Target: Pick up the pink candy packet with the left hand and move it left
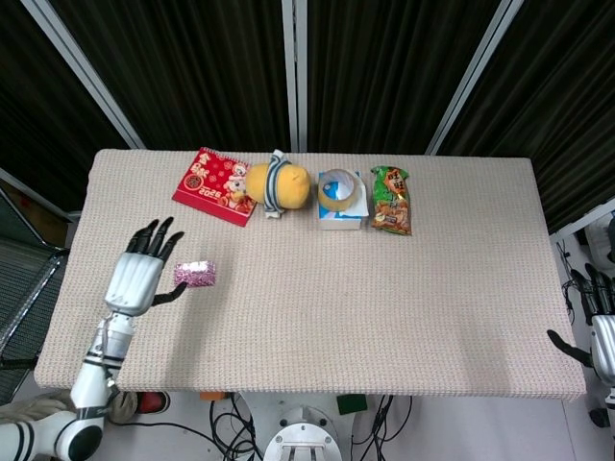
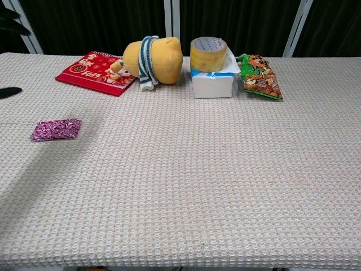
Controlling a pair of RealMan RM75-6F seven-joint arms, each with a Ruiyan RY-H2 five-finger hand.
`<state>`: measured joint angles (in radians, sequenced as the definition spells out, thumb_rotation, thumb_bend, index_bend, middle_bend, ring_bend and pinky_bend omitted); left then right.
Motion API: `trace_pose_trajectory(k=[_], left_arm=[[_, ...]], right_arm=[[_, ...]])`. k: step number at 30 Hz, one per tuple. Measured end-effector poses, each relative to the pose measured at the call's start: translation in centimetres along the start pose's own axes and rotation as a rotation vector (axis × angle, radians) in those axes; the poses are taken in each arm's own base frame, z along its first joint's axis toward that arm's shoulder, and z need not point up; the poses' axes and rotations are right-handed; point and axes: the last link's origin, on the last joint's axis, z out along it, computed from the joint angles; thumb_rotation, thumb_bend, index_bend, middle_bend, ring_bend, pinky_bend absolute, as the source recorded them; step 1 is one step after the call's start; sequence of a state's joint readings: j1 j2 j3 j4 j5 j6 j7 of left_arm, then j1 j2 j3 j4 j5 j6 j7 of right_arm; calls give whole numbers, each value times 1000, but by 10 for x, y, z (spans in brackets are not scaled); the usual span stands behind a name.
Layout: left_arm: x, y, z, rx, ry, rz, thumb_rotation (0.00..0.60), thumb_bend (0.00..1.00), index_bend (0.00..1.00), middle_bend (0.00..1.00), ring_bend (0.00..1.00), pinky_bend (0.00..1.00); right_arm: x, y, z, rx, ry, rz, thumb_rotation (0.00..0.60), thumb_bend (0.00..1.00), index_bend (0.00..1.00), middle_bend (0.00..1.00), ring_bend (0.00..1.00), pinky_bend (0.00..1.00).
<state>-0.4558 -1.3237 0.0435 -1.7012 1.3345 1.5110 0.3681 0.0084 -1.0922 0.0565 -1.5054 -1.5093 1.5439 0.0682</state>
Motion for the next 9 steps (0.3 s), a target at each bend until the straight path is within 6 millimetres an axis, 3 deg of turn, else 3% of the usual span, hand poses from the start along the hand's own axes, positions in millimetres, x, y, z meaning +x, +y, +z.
trace_pose_trajectory(k=[2, 5, 9], left_arm=[[6, -24, -28, 2, 49, -7, 185, 180, 115, 22, 0, 139], [12, -55, -68, 29, 94, 45, 177, 179, 115, 23, 0, 138], [15, -74, -94, 49, 92, 77, 140, 179, 115, 23, 0, 137]], right_arm=[[-1, 1, -1, -6, -10, -34, 599, 327, 0, 0, 0, 0], [-2, 2, -3, -13, -19, -89, 599, 327, 0, 0, 0, 0], [-3, -2, -4, -5, -16, -98, 600, 327, 0, 0, 0, 0]])
